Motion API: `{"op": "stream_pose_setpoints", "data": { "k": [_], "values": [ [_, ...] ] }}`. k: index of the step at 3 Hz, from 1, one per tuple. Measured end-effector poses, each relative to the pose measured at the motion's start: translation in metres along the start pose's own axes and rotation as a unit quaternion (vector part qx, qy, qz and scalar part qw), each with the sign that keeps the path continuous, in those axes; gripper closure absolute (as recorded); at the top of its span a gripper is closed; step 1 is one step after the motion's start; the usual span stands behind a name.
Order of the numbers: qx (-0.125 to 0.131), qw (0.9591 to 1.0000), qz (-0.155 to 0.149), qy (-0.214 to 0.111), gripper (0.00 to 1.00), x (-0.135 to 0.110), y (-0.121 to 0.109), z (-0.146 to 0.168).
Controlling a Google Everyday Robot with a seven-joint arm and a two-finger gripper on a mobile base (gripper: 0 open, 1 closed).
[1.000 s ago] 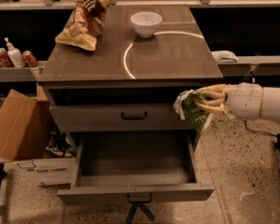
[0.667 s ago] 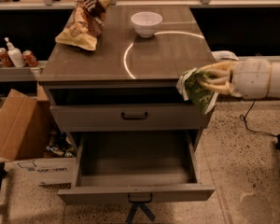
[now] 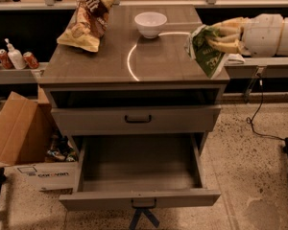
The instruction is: Pick green jalapeno chip bag from middle drawer and place on counter
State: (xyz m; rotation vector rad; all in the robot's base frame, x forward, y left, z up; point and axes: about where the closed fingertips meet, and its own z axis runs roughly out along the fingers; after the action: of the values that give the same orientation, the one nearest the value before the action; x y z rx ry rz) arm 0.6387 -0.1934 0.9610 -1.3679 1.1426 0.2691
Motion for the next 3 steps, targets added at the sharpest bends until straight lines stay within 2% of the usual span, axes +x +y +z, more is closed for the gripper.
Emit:
{"op": "stream_pose_setpoints", "data": {
  "k": [1, 2, 3],
  "values": [
    [0.014, 0.9998, 0.004, -0.015, 1.00, 0.000, -0.036, 0.016],
    [0.020, 0.9993, 0.022, -0.024, 0.84, 0.019, -0.057, 0.033],
    [0.016, 0.9983, 0.045, -0.032, 0.60, 0.039, -0.065, 0.053]
  ]
}}
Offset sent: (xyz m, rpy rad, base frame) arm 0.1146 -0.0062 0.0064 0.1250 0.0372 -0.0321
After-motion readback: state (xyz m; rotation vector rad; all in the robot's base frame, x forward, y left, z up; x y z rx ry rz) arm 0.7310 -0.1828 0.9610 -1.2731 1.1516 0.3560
